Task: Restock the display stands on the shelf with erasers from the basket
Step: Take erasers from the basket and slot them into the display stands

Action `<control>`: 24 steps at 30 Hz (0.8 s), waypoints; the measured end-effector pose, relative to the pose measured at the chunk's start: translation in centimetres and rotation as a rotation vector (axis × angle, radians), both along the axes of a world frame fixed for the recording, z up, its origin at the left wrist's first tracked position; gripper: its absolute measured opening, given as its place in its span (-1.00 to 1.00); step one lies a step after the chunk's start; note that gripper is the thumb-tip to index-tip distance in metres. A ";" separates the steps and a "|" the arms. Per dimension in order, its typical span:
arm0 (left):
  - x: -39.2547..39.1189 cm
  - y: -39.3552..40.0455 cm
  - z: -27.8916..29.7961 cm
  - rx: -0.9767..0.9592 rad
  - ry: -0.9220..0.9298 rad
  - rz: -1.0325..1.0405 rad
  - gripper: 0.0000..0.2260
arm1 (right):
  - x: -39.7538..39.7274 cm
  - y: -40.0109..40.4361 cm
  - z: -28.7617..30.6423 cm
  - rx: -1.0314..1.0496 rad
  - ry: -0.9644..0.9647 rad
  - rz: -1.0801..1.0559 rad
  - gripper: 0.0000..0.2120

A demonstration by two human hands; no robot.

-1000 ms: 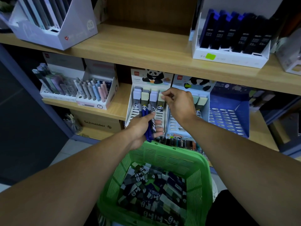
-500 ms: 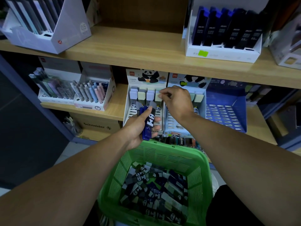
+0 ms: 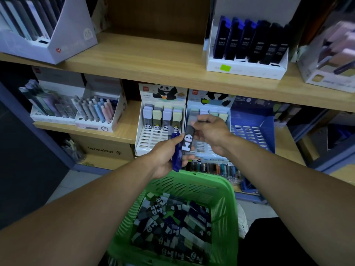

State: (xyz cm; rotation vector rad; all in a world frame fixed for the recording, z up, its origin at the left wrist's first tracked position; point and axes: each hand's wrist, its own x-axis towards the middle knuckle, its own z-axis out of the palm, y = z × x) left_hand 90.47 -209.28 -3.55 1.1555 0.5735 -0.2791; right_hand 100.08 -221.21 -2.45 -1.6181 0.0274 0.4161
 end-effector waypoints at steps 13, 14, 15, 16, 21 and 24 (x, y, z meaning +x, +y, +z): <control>0.0 -0.3 0.3 -0.071 -0.016 0.036 -0.64 | 0.9 -2.4 -0.9 -0.351 -0.748 0.020 -0.84; 0.0 -0.2 0.3 -0.066 -0.016 0.037 -0.63 | 0.9 -2.3 -1.0 -0.362 -0.766 0.028 -0.85; 0.0 -0.2 0.3 -0.057 -0.018 0.042 -0.62 | 0.9 -2.3 -0.9 -0.379 -0.774 0.031 -0.86; 0.1 -0.1 0.3 -0.049 -0.021 0.047 -0.61 | 0.9 -2.3 -1.0 -0.395 -0.780 0.034 -0.86; 0.1 0.1 0.2 -0.023 -0.036 0.040 -0.58 | 1.0 -1.8 -1.3 -0.450 -0.768 0.096 -0.91; 0.0 0.2 0.3 -0.027 -0.040 0.031 -0.57 | 1.1 -1.8 -1.5 -0.468 -0.764 0.127 -0.95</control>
